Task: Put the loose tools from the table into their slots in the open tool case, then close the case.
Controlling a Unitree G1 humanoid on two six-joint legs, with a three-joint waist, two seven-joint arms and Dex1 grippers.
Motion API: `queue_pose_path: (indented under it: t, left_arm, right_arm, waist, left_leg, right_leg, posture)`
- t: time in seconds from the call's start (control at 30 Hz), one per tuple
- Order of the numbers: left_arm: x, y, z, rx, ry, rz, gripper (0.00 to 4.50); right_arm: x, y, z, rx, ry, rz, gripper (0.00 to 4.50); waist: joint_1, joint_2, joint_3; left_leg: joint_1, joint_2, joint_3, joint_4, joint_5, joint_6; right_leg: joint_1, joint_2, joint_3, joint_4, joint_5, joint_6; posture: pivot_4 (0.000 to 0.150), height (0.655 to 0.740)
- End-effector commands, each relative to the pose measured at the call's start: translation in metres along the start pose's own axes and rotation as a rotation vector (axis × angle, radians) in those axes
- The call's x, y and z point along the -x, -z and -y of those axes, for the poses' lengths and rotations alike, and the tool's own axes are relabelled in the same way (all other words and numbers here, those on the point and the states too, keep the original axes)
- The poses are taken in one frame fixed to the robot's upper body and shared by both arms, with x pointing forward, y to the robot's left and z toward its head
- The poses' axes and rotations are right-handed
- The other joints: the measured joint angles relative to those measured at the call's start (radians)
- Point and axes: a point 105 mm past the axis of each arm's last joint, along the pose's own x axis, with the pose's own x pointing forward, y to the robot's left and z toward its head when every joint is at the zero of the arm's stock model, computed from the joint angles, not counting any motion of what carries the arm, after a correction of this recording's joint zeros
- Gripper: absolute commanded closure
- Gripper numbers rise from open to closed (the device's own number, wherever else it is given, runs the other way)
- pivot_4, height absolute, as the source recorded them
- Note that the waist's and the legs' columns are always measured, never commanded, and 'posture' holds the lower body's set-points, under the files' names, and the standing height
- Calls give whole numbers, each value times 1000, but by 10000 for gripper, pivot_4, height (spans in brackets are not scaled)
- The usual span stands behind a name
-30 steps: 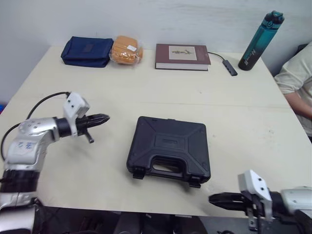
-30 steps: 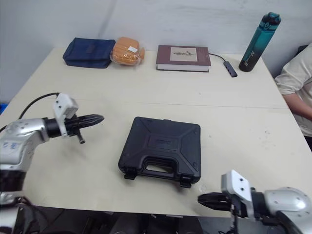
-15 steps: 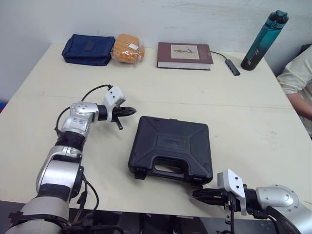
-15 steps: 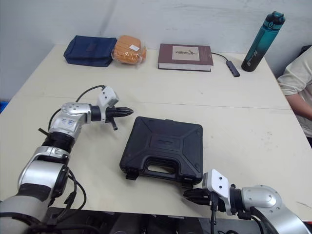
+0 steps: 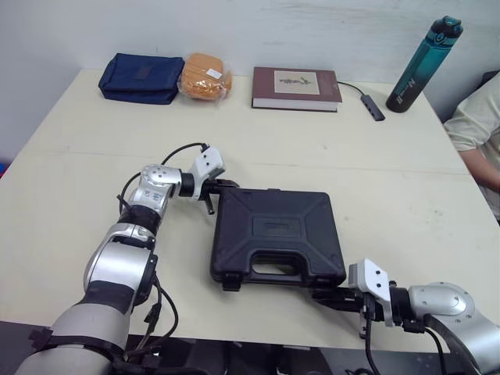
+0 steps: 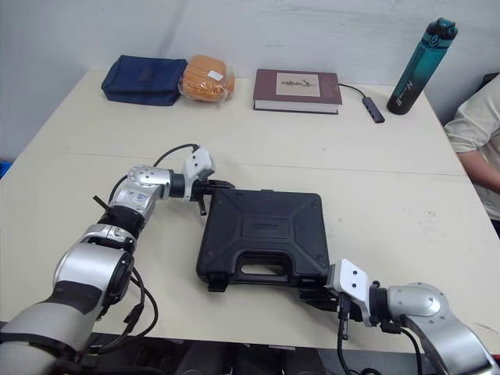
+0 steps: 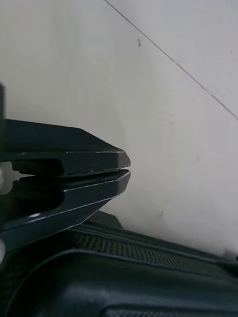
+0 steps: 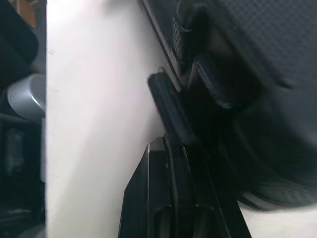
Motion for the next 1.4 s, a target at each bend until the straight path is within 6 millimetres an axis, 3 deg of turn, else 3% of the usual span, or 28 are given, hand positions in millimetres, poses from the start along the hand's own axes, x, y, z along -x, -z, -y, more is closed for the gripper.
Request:
queue_pose_path:
  t: [0.03,0.23,0.47,0.6,0.7,0.77,0.87,1.03,1.27,1.4]
  left_arm:
    - [3,-2,14,-21,116,8,44749]
    - [20,5,30,4,193,38,44749]
    - [30,3,62,6,238,69,44749]
    - [39,-1,58,5,163,65,44749]
    - [47,-20,50,17,123,102,44749]
    - [46,-50,55,27,167,189,44749]
    - [42,-78,61,30,221,259,44749]
    - [-18,-127,75,-60,336,320,44749]
    - [-90,-133,98,-144,471,247,44749]
    - [-112,-124,106,-167,493,174,44749]
  right_arm:
    - [10,-5,22,91,63,-20,45000]
    - [18,-4,55,173,144,-52,45000]
    - [16,-13,65,180,151,-27,45000]
    - [24,-8,66,169,169,-62,45000]
    - [41,-7,68,126,230,-67,45000]
    - [54,-5,69,85,284,-59,45000]
    - [63,-5,71,46,334,-53,45000]
    - [74,-11,79,-32,460,12,45000]
    - [69,-12,67,-49,478,9,45000]
    - [71,-13,64,-75,510,16,45000]
  waist:
    - [0,0,0]
    - [-4,0,0]
    - [-6,0,0]
    - [-6,0,0]
    - [1,0,0]
    - [4,0,0]
    - [5,0,0]
    - [9,0,0]
    - [2,1,0]
    - [3,1,0]
  left_leg:
    - [0,0,0,0,0,0]
    - [0,0,0,0,0,0]
    - [0,0,-2,1,0,0]
    - [0,1,-3,1,0,0]
    - [0,1,-3,1,0,0]
    - [0,0,-3,1,0,1]
    - [-1,0,-4,1,0,1]
    - [0,0,-4,1,0,1]
    - [0,-1,-1,-1,1,1]
    - [0,-1,1,-1,1,1]
  right_leg:
    - [0,0,0,0,0,0]
    - [0,0,1,1,0,0]
    - [1,-1,1,0,0,0]
    - [1,-1,1,0,0,0]
    - [2,-1,1,0,0,0]
    - [3,-1,1,-1,0,0]
    - [3,-1,0,-1,0,0]
    - [5,-1,-1,-1,0,0]
    - [1,1,1,-2,0,1]
    - [0,0,2,-1,0,1]
  posture:
    - [1500,7400]
    - [1500,7400]
    - [1500,7400]
    - [1500,7400]
    - [1500,7400]
    - [1500,7400]
    - [1500,7400]
    - [1500,7400]
    - [1500,7400]
    - [1500,7400]
